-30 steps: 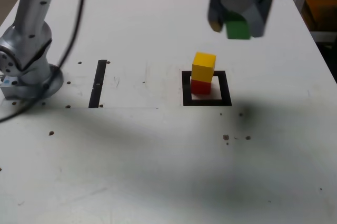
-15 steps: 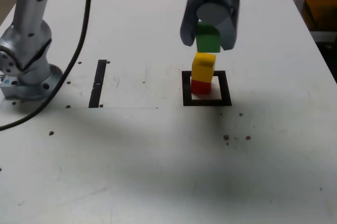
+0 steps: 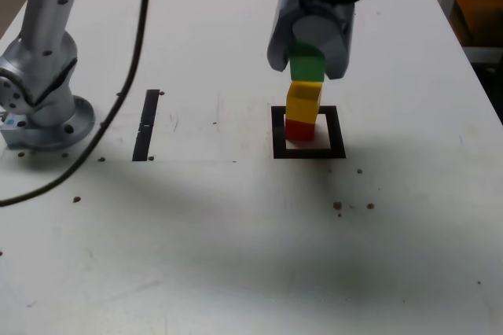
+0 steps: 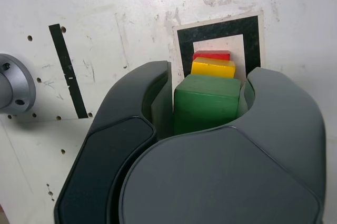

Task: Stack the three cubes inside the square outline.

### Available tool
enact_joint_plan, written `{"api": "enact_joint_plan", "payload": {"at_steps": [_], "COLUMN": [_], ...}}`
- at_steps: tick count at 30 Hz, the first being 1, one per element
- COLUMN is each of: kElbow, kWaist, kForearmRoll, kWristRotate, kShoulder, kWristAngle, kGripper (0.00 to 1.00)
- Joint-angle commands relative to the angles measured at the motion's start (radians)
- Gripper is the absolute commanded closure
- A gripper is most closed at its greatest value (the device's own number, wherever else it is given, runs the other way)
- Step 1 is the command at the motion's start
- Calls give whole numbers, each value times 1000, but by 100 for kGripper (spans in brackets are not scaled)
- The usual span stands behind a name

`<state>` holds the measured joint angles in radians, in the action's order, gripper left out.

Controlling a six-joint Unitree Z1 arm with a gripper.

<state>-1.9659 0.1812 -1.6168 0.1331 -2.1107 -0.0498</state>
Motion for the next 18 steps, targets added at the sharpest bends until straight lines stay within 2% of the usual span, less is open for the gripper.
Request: {"api": "enact_joint_plan", "payload": {"at_steps": [1, 18], "kElbow": [0, 9], "kWaist": [1, 1], "kForearmRoll": [-21, -20], "kWristRotate": [-2, -8], "kShoulder": [-6, -34], "kWristAngle": [-2, 7], "kGripper": [97, 90]}}
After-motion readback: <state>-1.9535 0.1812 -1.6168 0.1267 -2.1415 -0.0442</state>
